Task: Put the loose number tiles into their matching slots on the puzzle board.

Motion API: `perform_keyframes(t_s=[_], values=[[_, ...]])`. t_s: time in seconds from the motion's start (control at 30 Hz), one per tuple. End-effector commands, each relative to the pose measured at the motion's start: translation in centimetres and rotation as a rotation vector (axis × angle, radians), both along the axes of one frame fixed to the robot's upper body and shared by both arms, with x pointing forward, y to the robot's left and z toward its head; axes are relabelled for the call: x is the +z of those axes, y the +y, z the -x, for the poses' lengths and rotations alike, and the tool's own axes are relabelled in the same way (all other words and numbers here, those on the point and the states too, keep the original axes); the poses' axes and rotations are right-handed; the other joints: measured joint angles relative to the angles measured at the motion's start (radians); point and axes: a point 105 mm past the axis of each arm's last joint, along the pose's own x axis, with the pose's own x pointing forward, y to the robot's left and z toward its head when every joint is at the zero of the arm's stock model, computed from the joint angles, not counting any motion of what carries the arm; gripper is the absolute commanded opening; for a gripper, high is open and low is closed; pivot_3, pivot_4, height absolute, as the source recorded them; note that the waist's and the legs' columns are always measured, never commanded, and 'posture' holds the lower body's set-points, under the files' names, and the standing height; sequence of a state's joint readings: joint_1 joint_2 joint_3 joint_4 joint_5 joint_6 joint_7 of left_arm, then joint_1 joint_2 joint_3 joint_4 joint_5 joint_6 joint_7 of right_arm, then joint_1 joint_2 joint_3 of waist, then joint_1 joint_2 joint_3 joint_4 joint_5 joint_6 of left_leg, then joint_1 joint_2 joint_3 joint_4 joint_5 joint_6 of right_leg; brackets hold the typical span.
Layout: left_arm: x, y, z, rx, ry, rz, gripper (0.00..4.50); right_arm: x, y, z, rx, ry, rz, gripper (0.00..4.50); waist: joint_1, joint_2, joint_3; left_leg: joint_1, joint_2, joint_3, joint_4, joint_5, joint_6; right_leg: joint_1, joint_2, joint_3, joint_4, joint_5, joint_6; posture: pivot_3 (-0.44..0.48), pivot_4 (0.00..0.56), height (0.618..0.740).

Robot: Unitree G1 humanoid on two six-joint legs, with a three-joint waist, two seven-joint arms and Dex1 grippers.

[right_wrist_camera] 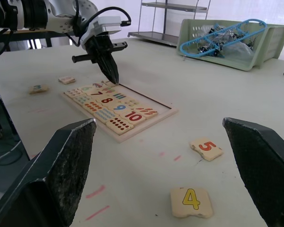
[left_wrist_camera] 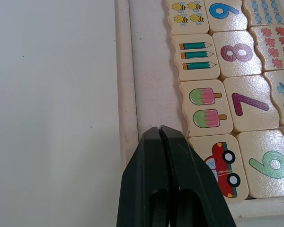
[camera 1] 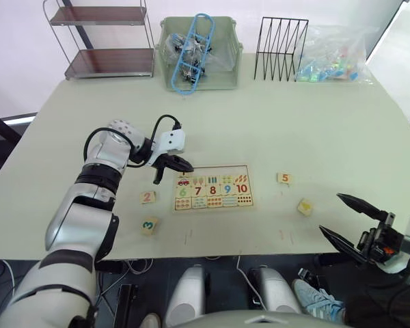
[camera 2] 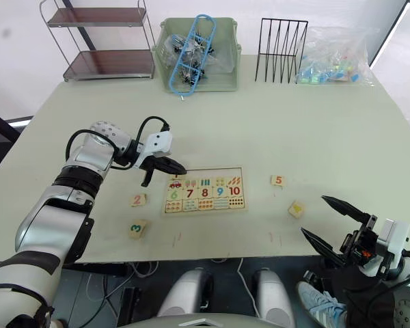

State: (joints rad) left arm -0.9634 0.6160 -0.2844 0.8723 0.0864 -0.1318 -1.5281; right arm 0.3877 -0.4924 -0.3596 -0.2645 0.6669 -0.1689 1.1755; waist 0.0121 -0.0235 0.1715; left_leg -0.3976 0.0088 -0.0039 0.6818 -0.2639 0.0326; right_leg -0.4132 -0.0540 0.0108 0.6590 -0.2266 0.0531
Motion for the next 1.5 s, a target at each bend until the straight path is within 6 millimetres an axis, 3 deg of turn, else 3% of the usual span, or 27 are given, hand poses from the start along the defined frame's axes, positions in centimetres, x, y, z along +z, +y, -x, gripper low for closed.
perform_keyframes(t_s=[0.03,0.27,0.43,0.57,0.93,1.23,1.37,1.5], values=[[0.8,0.0,0.0,-0.006,-0.020,0.014,0.03,0.3,0.2,0.2,0.010,-0.029,0.008,4.50,0.000,0.000,0.000,0.000,0.000,0.000,0.000,0.000,0.000,0.000,0.000,0.000,0.000,0.000,0.000,0.000,0.150,0.740],[1.8,-0.5,0.0,0.007,-0.007,0.098,0.03,0.2,0.1,0.3,0.013,-0.026,0.006,4.50,0.000,0.000,0.000,0.000,0.000,0.000,0.000,0.000,0.000,0.000,0.000,0.000,0.000,0.000,0.000,0.000,0.150,0.740],[5.0,-0.3,-0.1,0.082,0.017,0.308,0.03,0.1,0.1,0.5,0.022,-0.017,0.003,4.50,0.000,0.000,0.000,0.000,0.000,0.000,0.000,0.000,0.000,0.000,0.000,0.000,0.000,0.000,0.000,0.000,0.150,0.740],[6.1,0.8,0.2,0.153,-0.010,0.400,0.03,-0.1,0.1,0.5,0.031,-0.012,0.000,4.50,-0.005,0.000,0.000,0.000,0.000,0.000,0.000,0.000,0.000,0.000,0.000,0.000,0.000,0.000,0.000,0.000,0.150,0.740],[5.8,6.0,2.4,0.424,-0.094,0.542,0.03,-0.2,-0.4,-0.2,0.050,0.009,-0.005,4.50,-0.012,0.000,0.000,0.001,0.003,-0.001,0.000,0.000,0.000,0.000,-0.001,0.000,0.000,0.000,0.000,0.000,0.150,0.740],[4.0,9.2,6.5,0.655,-0.121,0.621,0.03,0.1,-2.1,-1.0,-0.007,0.033,-0.013,4.50,-0.011,0.001,0.000,0.001,0.005,0.000,0.000,0.000,0.000,0.000,-0.002,0.001,0.000,0.000,-0.001,0.000,0.150,0.740],[2.8,11.9,8.7,0.773,-0.124,0.628,1.53,-0.1,-3.2,-2.0,-0.079,0.062,0.023,4.50,-0.011,0.001,0.000,0.001,0.005,0.000,-0.001,0.000,0.000,0.000,-0.003,0.001,-0.001,-0.002,-0.004,0.000,0.150,0.740],[2.3,12.7,10.0,0.799,-0.128,0.616,3.40,-0.4,-4.0,-2.3,-0.111,0.080,0.042,4.50,-0.001,0.001,0.000,0.002,0.005,0.000,-0.001,0.000,0.000,0.000,-0.003,0.001,-0.001,-0.002,-0.004,0.000,0.150,0.740]])
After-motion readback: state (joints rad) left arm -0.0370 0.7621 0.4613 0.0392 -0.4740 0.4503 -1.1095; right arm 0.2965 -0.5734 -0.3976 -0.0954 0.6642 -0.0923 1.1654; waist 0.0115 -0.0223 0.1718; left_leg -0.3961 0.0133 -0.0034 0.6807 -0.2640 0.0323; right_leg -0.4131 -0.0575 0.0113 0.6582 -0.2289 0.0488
